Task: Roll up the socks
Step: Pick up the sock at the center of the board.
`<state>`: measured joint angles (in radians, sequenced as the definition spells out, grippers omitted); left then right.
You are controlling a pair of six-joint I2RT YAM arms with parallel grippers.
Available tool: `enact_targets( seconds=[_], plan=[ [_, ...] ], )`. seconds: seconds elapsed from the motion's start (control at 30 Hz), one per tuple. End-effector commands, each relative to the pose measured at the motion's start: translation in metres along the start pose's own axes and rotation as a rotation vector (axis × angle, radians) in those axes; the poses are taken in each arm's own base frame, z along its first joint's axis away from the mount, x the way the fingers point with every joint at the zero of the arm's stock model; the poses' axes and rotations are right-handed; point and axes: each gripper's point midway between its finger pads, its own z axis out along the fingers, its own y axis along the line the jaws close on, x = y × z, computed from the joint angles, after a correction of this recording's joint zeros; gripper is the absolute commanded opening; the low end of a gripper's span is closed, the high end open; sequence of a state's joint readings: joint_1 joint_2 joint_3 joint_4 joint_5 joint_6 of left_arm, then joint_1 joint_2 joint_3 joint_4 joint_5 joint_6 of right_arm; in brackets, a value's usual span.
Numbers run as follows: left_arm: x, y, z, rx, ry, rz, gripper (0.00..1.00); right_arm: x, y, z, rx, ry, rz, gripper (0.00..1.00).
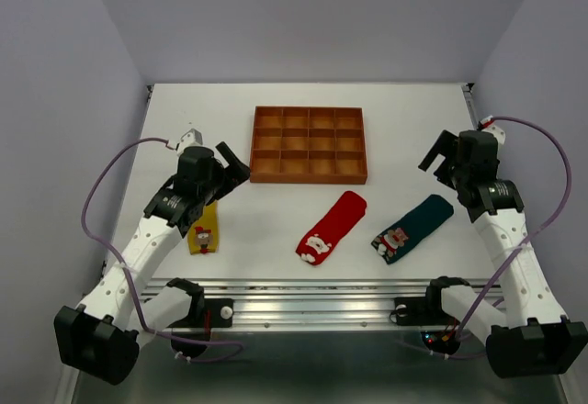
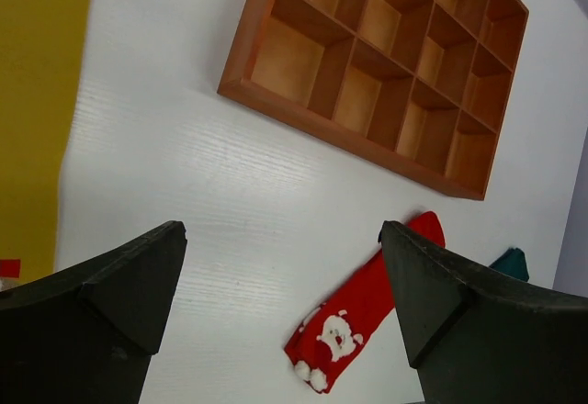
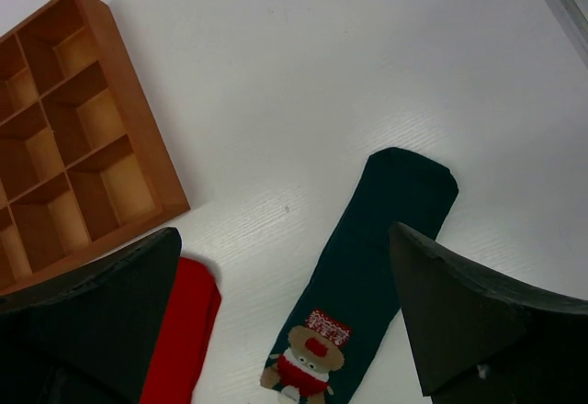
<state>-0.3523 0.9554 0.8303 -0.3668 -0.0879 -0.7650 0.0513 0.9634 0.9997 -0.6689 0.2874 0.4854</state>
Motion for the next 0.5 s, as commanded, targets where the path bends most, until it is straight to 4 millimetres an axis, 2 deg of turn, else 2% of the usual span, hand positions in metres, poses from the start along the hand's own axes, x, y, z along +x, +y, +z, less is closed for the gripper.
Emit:
enact_targets(
  seconds=[0.0,0.13,0.17,0.2,0.27,0.3,0.43,0.47],
  plan=[
    [0.002,-0.005,0.003,0.012,-0.014,-0.003,0.99,-0.013,0.010,-0.002,-0.055,-0.056,-0.001,1.00],
    [0.017,-0.005,0.006,0.023,0.028,0.012,0.99,-0.007,0.036,-0.009,-0.224,-0.034,-0.046,1.00],
    [0.021,-0.004,0.007,0.019,0.036,0.015,0.99,-0.003,0.048,-0.012,-0.301,-0.018,-0.073,1.00],
    [0.026,0.001,0.009,0.008,0.046,0.014,0.99,0.008,0.070,-0.020,-0.434,0.032,-0.102,1.00],
    [0.032,0.004,0.010,0.003,0.057,0.021,0.99,0.025,0.089,-0.028,-0.522,0.076,-0.165,1.00],
    [0.035,0.008,0.011,-0.006,0.061,0.020,0.99,0.047,0.108,-0.039,-0.571,0.110,-0.239,1.00],
    [0.040,0.010,0.015,-0.005,0.074,0.018,0.99,0.102,0.137,-0.050,-0.583,0.152,-0.429,1.00],
    [0.042,0.008,0.016,0.005,0.084,0.016,0.99,0.133,0.157,-0.061,-0.637,0.207,-0.519,1.00]
  ],
)
